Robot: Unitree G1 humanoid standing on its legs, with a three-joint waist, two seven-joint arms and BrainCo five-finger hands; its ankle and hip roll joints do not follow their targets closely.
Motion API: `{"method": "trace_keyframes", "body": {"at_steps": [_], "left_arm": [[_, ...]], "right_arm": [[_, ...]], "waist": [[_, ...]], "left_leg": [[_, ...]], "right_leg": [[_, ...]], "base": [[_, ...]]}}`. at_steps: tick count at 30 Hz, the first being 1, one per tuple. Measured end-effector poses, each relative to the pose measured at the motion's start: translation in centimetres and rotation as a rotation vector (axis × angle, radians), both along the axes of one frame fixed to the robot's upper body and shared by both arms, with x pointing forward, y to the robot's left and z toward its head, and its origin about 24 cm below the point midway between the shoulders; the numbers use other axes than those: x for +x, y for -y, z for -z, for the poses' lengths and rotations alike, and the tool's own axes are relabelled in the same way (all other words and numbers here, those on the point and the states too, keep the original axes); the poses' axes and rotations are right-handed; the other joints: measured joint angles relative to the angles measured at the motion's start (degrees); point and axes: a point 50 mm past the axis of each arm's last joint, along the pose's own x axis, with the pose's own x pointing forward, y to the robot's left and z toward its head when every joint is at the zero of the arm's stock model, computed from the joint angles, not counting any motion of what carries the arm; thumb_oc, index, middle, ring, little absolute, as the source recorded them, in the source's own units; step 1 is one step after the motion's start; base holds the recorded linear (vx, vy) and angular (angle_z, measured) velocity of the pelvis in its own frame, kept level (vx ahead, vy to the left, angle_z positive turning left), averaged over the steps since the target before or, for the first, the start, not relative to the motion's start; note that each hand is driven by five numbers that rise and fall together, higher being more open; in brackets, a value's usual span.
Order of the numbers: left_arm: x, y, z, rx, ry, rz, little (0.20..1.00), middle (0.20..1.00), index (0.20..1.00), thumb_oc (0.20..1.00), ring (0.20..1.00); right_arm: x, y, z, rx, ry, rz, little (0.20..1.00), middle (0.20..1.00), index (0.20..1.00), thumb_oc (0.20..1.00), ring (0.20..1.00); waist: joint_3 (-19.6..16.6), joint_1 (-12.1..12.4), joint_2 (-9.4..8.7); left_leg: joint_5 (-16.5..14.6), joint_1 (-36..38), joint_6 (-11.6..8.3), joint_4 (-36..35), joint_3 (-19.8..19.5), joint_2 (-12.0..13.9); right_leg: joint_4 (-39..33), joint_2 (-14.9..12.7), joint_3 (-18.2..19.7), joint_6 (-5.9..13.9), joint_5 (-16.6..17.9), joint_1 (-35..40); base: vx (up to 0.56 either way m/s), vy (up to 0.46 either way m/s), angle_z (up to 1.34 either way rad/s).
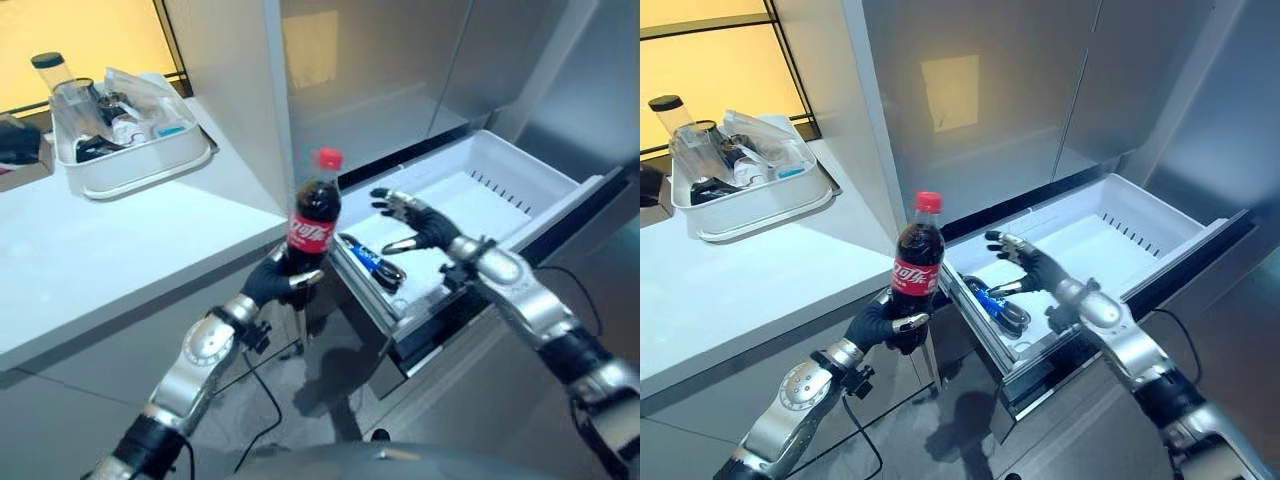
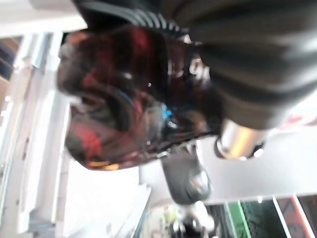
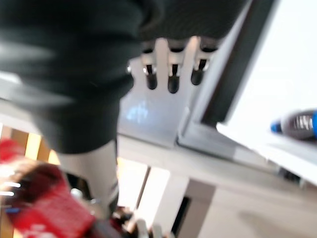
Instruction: Take the drinks into the refrigerator
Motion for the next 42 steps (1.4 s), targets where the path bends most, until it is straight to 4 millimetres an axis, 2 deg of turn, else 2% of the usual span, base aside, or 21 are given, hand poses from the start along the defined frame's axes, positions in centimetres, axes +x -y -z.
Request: {"method": "trace_keyframes", "body": {"at_steps": [3, 7, 14, 19, 20, 21, 22, 34, 42], "left_arm": [[0.0, 0.3, 0.0, 0.003, 0.001, 0.016, 0.2, 0.2, 0.2, 0.2, 0.2], [-0.1, 0.6, 0.1, 0.005, -0.005, 0.029, 0.2, 0.2, 0.2, 0.2, 0.2], [-0.1, 0.5, 0.8, 0.019, -0.03, 0.027, 0.2, 0.2, 0.2, 0.2, 0.2], [0.6, 0.4, 1.5, 0.059, -0.051, 0.026, 0.2, 0.2, 0.2, 0.2, 0.2], [0.8, 0.5, 1.7, 0.079, -0.054, 0.028, 0.2, 0.2, 0.2, 0.2, 0.2], [0.9, 0.4, 1.7, 0.086, -0.053, 0.026, 0.2, 0.2, 0.2, 0.2, 0.2], [1.0, 0.3, 1.9, 0.093, -0.06, 0.018, 0.2, 0.2, 0.2, 0.2, 0.2], [1.6, -0.5, 2.5, 0.118, -0.103, -0.032, 0.2, 0.2, 0.2, 0.2, 0.2], [1.0, 1.0, 3.0, 0.111, -0.122, 0.042, 0.2, 0.2, 0.2, 0.2, 0.2]], "right_arm": [[-0.1, -2.7, 0.3, 0.08, -0.012, -0.058, 1.0, 1.0, 1.0, 1.0, 1.0], [-0.1, -4.8, 1.2, 0.158, -0.055, -0.078, 1.0, 1.0, 1.0, 1.0, 1.0], [-0.2, -5.2, 1.5, 0.155, -0.079, -0.084, 1.0, 1.0, 1.0, 1.0, 1.0], [0.0, -5.7, 3.2, 0.171, -0.154, -0.05, 1.0, 1.0, 1.0, 1.0, 1.0], [0.0, -5.8, 3.8, 0.167, -0.176, -0.044, 0.944, 0.944, 0.944, 0.944, 0.944], [-0.1, -5.9, 3.9, 0.163, -0.179, -0.045, 0.482, 0.482, 0.482, 0.482, 0.482], [-0.1, -6.0, 3.9, 0.162, -0.182, -0.049, 0.213, 0.213, 0.213, 0.213, 0.213], [-0.3, -6.7, 4.8, 0.16, -0.206, -0.019, 0.2, 0.2, 0.2, 0.2, 0.2], [0.0, -6.2, 5.6, 0.151, -0.231, 0.063, 0.2, 0.2, 0.2, 0.2, 0.2]], "waist": [[-0.04, -0.16, 0.08], [-0.15, -0.03, 0.21], [-0.32, 0.95, 0.52], [-0.87, 1.13, 1.0], [-1.1, 1.16, 1.08], [-1.11, 1.14, 1.11], [-1.13, 1.08, 1.11], [-1.39, 1.22, 0.75], [-1.68, 1.13, 0.67]], "left_leg": [[0.0, 0.1, 0.0, 0.0, -0.01, 0.02], [0.01, 0.17, 0.01, 0.0, -0.12, 0.03], [0.05, 0.11, 0.04, 0.0, -0.27, -0.02], [0.12, 0.12, 0.02, 0.0, -0.43, -0.01], [0.12, 0.12, 0.02, 0.0, -0.44, -0.01], [0.12, 0.12, 0.02, 0.0, -0.44, -0.01], [0.12, 0.13, 0.02, 0.0, -0.43, 0.02], [0.16, 0.06, 0.0, 0.0, -0.55, -0.02], [0.16, 0.04, 0.0, -0.01, -0.56, 0.01]], "right_leg": [[-0.01, 0.01, -0.03, 0.0, 0.0, 0.1], [-0.03, -0.02, -0.14, -0.01, 0.0, 0.24], [-0.03, -0.08, -0.28, -0.01, 0.0, 0.24], [-0.11, -0.09, -0.43, -0.02, 0.0, 0.35], [-0.14, -0.08, -0.44, -0.02, 0.0, 0.35], [-0.13, -0.08, -0.45, -0.02, 0.0, 0.35], [-0.22, -0.06, -0.44, -0.02, 0.0, 0.35], [-0.04, -0.11, -0.54, -0.02, 0.0, 0.35], [-0.04, -0.09, -0.54, -0.02, 0.0, 0.34]], "base": [[0.0, 0.0, 0.0], [0.0, 0.0, 0.0], [0.0, 0.0, 0.0], [0.01, -0.002, 0.0], [0.0, 0.0, 0.0], [0.0, 0.0, 0.0], [0.0, 0.0, 0.0], [0.0, 0.0, 0.0], [0.0, 0.0, 0.0]]}}
